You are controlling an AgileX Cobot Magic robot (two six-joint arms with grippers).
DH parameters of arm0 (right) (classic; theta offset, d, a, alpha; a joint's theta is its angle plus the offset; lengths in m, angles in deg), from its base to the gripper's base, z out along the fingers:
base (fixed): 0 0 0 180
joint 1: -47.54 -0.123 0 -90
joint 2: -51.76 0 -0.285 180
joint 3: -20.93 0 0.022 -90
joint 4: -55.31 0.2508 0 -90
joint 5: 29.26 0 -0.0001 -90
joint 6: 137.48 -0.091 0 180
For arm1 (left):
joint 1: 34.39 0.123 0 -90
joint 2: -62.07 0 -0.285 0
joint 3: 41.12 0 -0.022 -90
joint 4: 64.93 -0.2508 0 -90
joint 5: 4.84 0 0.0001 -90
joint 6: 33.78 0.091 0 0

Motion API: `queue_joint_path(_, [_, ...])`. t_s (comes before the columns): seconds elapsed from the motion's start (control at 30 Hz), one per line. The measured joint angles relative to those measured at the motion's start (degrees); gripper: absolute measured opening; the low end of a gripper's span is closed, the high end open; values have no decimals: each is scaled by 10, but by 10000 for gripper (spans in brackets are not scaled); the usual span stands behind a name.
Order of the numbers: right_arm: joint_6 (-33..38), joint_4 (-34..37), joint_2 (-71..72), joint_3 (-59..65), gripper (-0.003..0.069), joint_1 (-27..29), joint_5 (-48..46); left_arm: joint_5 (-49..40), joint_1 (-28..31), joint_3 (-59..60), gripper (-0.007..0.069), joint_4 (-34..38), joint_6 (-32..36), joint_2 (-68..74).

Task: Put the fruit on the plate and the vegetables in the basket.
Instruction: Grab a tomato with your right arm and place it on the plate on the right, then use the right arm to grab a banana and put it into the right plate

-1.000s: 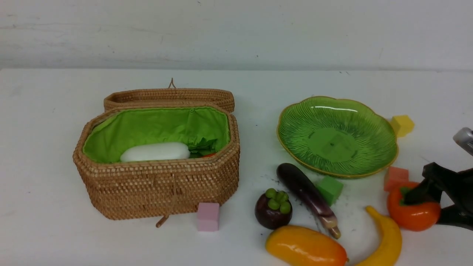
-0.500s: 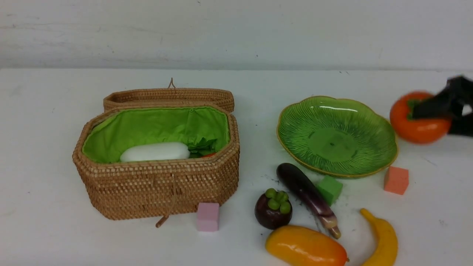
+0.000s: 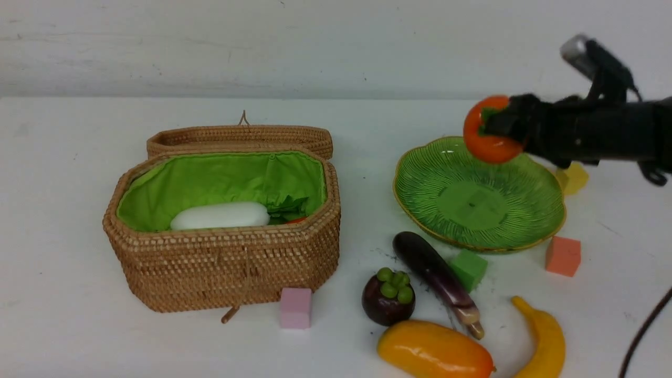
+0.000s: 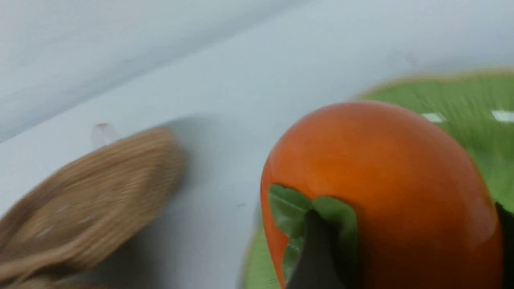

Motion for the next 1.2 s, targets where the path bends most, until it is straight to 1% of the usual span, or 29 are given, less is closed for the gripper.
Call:
queue_joint_path(0.13, [22, 24, -42, 0, 503, 1, 20, 0, 0, 0, 165, 0, 0, 0])
queue_joint_path(0.3, [33, 19, -39, 0, 512, 1, -17, 0, 0, 0, 168, 0, 0, 0])
queue_joint_path(0.33, [34, 19, -37, 0, 536, 1, -25, 0, 0, 0, 169, 0, 0, 0])
queue_joint_path(0.37, [35, 17, -30, 0, 596, 1, -36, 0, 0, 0, 171, 0, 0, 0])
queue_joint_path(0.4, [35, 11, -25, 0, 631, 1, -40, 0, 0, 0, 174, 0, 0, 0])
queue_joint_path(0.43, [36, 4, -18, 0, 656, 2, -43, 0, 0, 0, 174, 0, 0, 0])
queue_joint_path(0.5, [36, -17, -6, 0, 676, 9, -55, 0, 0, 0, 176, 0, 1, 0])
queue_joint_path(0.57, [36, -35, 6, 0, 674, 19, -74, 0, 0, 0, 177, 0, 1, 0])
queue_joint_path(0.63, [29, -73, 29, 0, 651, 36, -118, 0, 0, 0, 180, 0, 1, 0])
queue_joint_path(0.7, [-7, -130, 61, 0, 612, 54, -181, 0, 0, 0, 181, 0, 1, 0])
queue_joint_path(0.73, [-12, -145, 65, 0, 608, 57, -189, 0, 0, 0, 182, 0, 1, 0])
queue_joint_path(0.77, [-74, -216, 104, 0, 566, 65, -251, 0, 0, 0, 183, 0, 1, 0])
queue_joint_path(0.8, [-109, -259, 122, 0, 548, 67, -278, 0, 0, 0, 183, 0, 1, 0])
queue_joint_path(0.9, [-250, -417, 191, 1, 489, 56, -376, 0, 0, 0, 183, 0, 1, 0])
queue_joint_path(0.93, [-294, -454, 209, 5, 474, 48, -397, 0, 0, 0, 183, 0, 1, 0])
queue_joint_path(0.97, [-318, -486, 228, 13, 460, 36, -410, 0, 0, 0, 184, 0, 1, 0])
queue_joint_path(1.0, [-358, -521, 254, 27, 443, 17, -430, 0, 0, 0, 184, 0, 1, 0])
queue_joint_path(1.1, [-452, -592, 323, 96, 422, -51, -440, 0, 0, 0, 187, 0, 1, 0])
queue_joint_path(1.13, [-512, -606, 353, 129, 419, -75, -429, 0, 0, 0, 186, 0, 1, 0])
queue_joint_path(1.17, [-539, -613, 364, 151, 419, -88, -422, 0, 0, 0, 186, 0, 1, 0])
queue_joint_path(1.2, [-586, -618, 379, 176, 417, -100, -407, 0, 0, 0, 186, 0, 1, 0])
